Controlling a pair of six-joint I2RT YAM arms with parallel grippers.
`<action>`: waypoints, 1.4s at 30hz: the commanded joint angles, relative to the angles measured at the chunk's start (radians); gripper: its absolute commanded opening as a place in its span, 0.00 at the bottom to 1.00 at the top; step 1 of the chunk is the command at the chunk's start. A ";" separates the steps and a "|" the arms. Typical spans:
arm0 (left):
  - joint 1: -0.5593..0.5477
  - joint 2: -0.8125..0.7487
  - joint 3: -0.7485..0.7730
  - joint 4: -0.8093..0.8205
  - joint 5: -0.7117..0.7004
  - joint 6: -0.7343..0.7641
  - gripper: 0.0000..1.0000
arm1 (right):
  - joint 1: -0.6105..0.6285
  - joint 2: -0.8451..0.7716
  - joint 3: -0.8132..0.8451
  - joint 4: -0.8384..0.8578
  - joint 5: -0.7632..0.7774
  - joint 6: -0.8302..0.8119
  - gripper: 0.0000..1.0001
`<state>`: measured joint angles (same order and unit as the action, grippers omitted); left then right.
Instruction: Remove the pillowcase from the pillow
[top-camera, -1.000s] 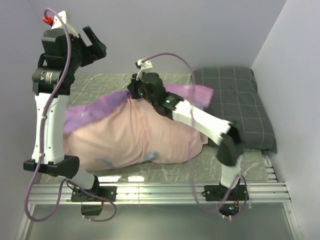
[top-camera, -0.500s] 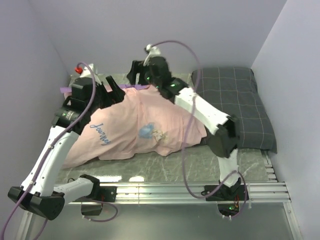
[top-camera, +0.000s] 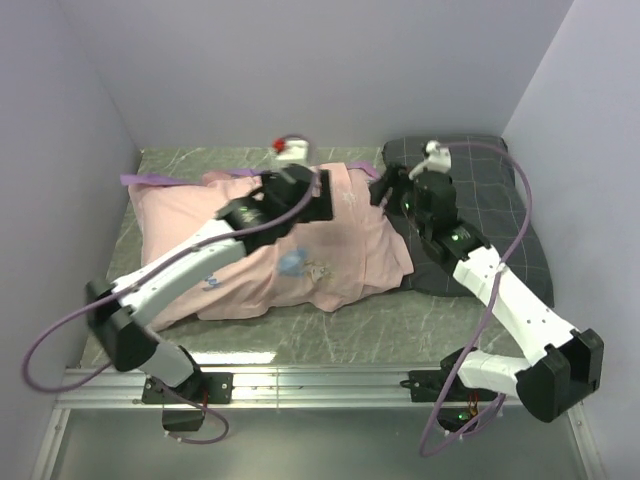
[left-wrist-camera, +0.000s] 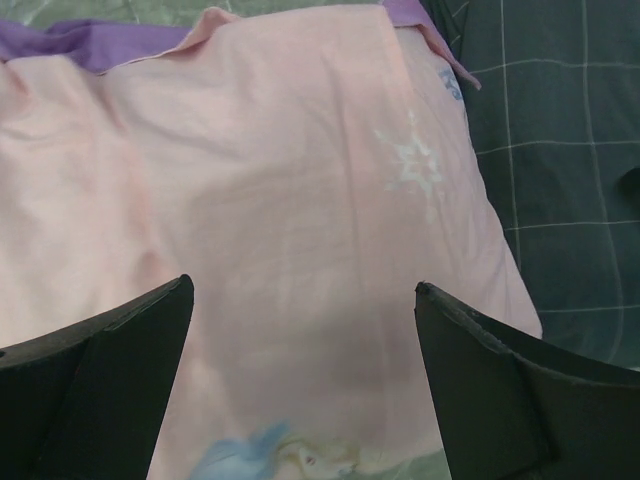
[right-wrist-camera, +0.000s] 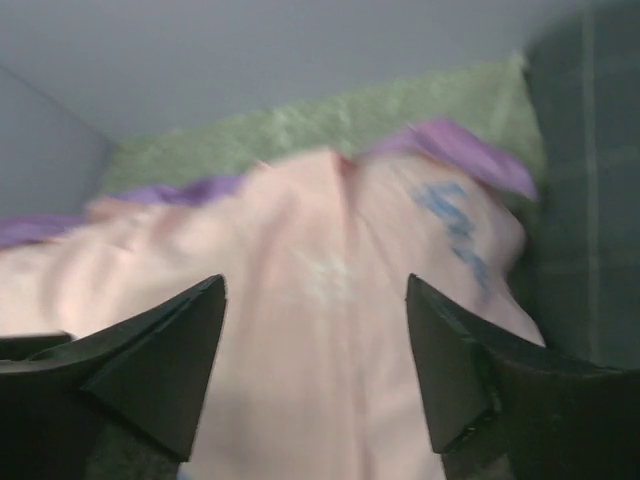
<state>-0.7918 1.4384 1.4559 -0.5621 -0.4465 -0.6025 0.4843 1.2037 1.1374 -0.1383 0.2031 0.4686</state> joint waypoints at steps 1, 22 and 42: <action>-0.109 0.133 0.122 -0.050 -0.248 0.023 0.98 | -0.062 -0.076 -0.158 0.000 0.022 0.041 0.75; -0.170 0.445 0.380 -0.262 -0.459 0.024 0.33 | -0.090 -0.009 -0.398 0.184 -0.238 0.111 0.53; 0.259 -0.183 -0.178 -0.145 -0.210 -0.026 0.00 | -0.188 0.010 -0.433 0.152 -0.180 0.137 0.00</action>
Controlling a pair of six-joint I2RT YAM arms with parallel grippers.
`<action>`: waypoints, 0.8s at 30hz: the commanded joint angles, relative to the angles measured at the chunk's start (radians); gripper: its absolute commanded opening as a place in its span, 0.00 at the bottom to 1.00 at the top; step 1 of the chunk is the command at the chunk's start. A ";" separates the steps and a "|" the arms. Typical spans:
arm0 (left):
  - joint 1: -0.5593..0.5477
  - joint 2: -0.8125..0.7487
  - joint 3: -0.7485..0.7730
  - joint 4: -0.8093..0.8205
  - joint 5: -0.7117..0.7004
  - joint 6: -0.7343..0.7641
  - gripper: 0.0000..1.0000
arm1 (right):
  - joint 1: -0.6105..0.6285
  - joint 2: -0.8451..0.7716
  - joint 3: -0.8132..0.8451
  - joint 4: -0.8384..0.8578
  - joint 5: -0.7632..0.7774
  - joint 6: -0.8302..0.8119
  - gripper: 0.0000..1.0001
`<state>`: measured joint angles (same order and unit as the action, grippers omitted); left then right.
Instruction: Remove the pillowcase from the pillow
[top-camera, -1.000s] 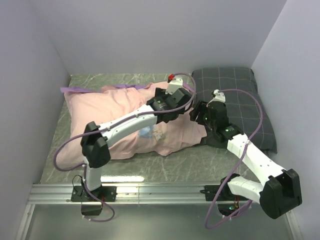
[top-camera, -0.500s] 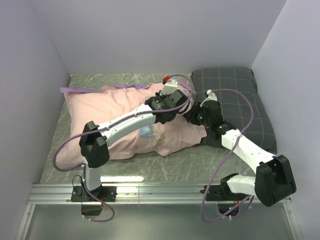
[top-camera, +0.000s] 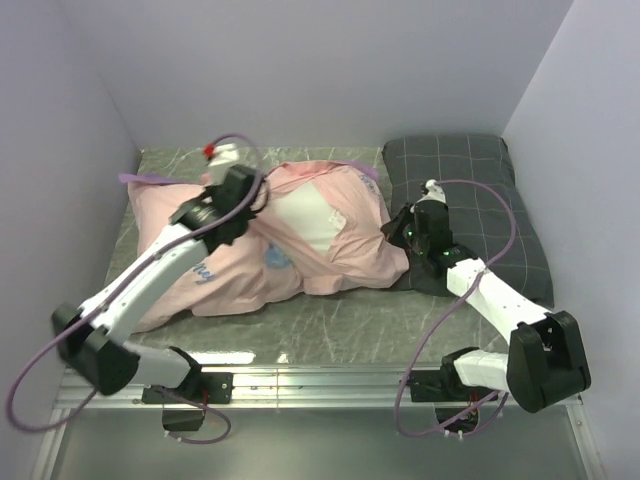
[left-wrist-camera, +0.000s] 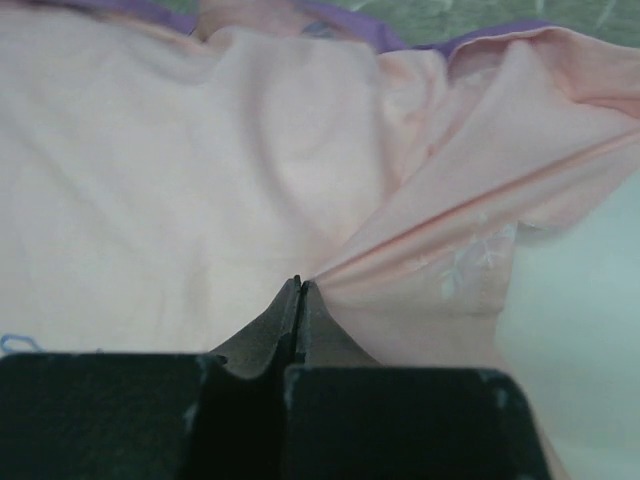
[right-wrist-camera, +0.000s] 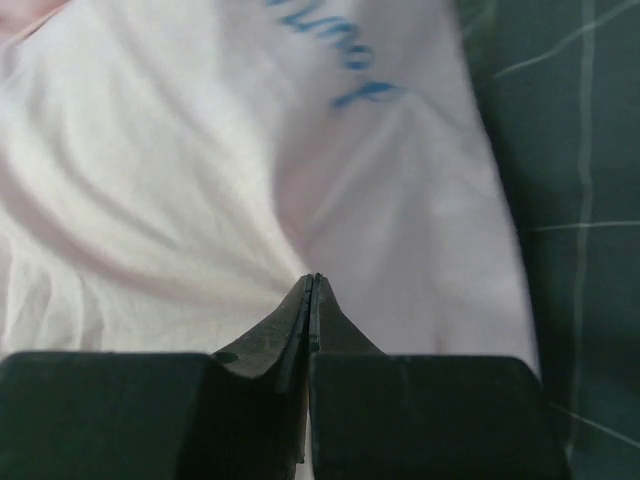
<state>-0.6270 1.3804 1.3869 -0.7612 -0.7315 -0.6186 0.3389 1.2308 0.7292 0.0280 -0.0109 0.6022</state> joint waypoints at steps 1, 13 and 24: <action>0.119 -0.162 -0.136 0.065 0.098 -0.018 0.01 | -0.047 -0.014 -0.021 -0.020 0.032 0.002 0.00; 0.122 -0.130 -0.368 0.299 0.343 -0.115 0.01 | 0.310 -0.171 0.180 -0.249 0.273 -0.084 0.71; 0.159 -0.066 -0.330 0.321 0.300 -0.109 0.00 | 0.437 0.087 0.182 -0.275 0.384 -0.071 0.78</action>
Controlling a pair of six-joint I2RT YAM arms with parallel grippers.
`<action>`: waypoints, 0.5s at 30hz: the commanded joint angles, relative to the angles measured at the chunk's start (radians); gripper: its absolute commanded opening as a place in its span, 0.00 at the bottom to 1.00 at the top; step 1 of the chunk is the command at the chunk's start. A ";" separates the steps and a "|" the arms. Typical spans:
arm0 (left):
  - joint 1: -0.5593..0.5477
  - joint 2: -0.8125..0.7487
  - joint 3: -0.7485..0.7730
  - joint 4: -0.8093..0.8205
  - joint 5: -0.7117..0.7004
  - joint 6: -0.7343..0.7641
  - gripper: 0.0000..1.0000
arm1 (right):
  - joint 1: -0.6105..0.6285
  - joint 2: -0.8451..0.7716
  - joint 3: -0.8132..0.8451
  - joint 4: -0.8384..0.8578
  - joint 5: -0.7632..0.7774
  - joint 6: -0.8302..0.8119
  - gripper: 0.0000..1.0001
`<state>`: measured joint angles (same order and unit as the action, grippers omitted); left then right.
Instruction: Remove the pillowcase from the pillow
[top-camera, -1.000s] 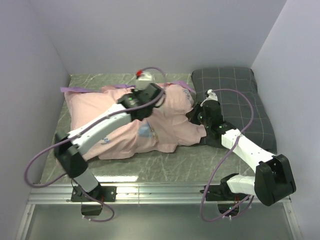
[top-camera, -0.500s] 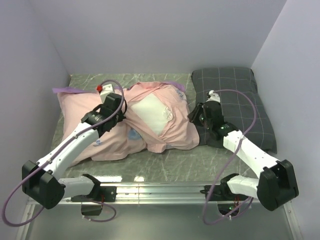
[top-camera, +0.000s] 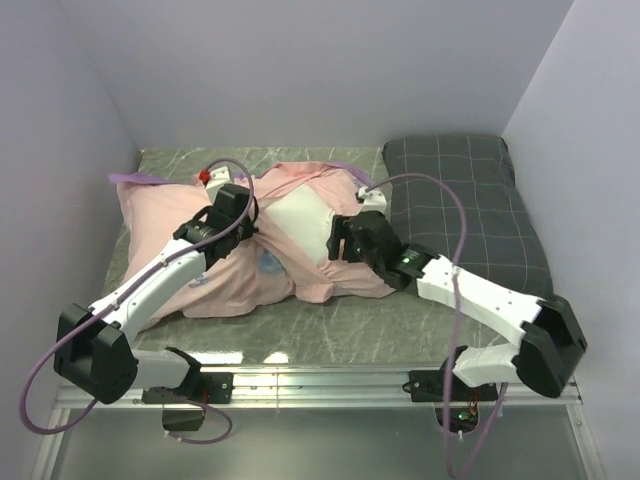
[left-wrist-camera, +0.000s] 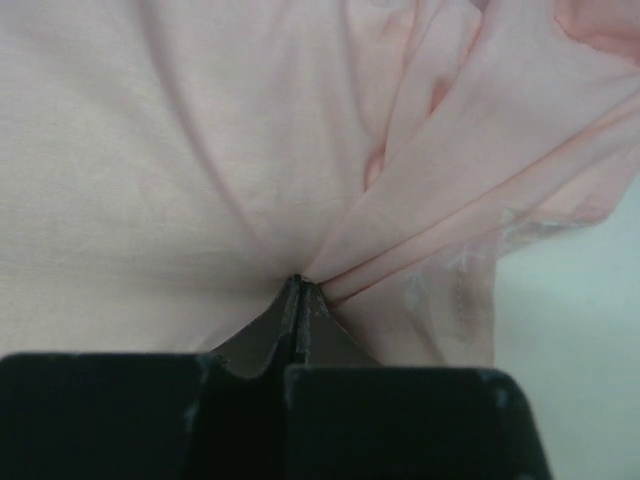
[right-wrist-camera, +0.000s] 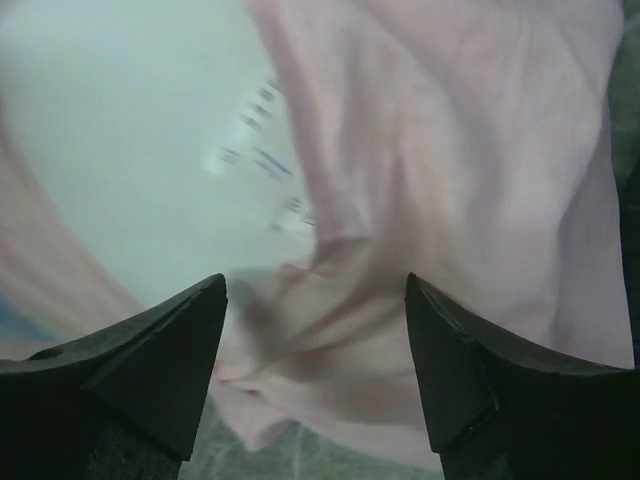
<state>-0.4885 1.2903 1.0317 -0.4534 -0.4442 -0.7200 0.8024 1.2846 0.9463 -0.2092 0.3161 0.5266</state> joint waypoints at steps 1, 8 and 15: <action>0.042 0.026 0.033 0.012 0.016 -0.001 0.01 | -0.078 0.038 -0.053 -0.023 0.035 0.007 0.74; 0.221 -0.029 0.024 0.019 0.091 0.036 0.01 | -0.326 -0.178 -0.268 0.024 -0.086 0.021 0.18; 0.306 -0.025 0.027 0.030 0.162 0.054 0.00 | -0.382 -0.191 -0.426 0.148 -0.189 0.087 0.11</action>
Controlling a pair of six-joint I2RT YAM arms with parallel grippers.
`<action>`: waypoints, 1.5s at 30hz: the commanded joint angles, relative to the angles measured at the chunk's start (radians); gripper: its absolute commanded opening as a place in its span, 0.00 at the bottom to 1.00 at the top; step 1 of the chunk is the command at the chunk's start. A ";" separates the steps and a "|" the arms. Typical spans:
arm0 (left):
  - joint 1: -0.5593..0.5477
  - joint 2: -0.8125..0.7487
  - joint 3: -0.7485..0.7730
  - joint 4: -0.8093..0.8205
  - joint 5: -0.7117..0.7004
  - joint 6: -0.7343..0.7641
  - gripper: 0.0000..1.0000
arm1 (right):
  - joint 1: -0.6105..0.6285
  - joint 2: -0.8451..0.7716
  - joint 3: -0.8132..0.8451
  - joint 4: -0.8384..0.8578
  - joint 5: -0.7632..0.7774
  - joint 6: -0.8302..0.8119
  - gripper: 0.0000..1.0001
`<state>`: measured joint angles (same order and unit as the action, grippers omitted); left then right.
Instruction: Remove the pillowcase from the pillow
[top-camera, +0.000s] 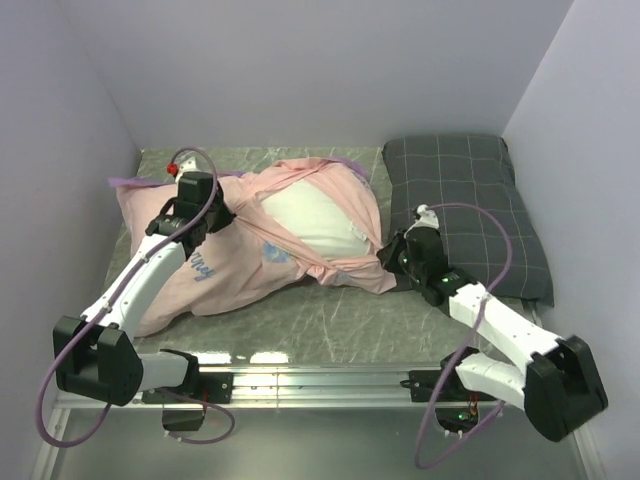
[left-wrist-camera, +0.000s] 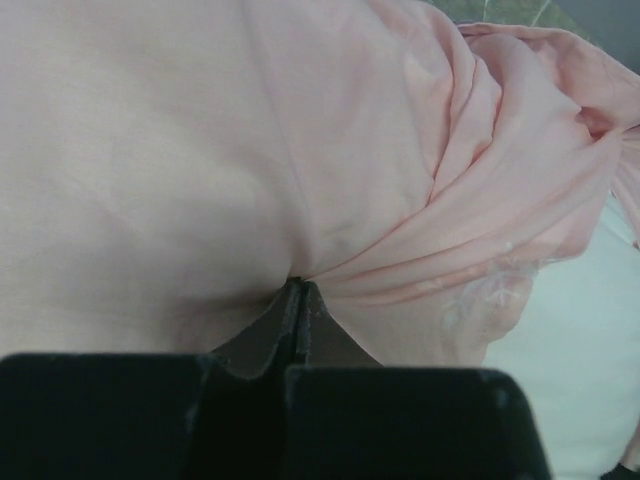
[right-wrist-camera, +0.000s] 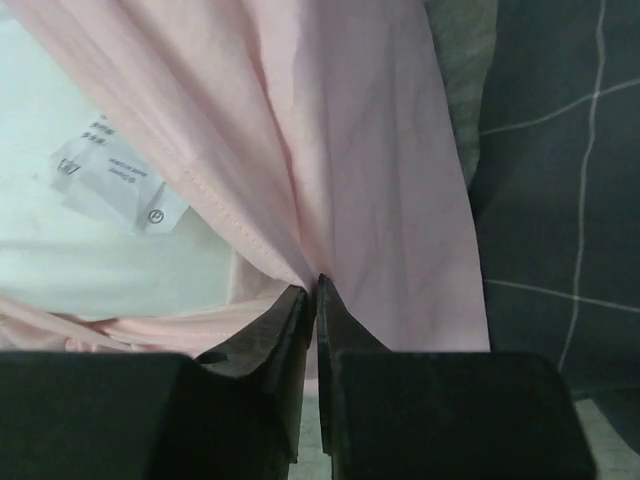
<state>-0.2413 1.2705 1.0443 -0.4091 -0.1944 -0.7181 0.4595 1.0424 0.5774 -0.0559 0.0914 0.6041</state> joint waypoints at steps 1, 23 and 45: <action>0.059 -0.008 0.011 -0.001 -0.056 0.057 0.00 | -0.039 0.124 -0.051 0.039 0.009 0.002 0.09; -0.438 0.012 0.454 -0.312 -0.408 0.223 0.66 | 0.082 0.265 0.098 0.137 -0.070 0.075 0.00; -0.731 0.619 0.559 -0.258 -0.537 0.296 0.96 | 0.079 0.234 0.096 0.133 -0.064 0.079 0.00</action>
<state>-1.0058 1.8660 1.5894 -0.6830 -0.6624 -0.4133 0.5282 1.3136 0.6395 0.0479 0.0334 0.6689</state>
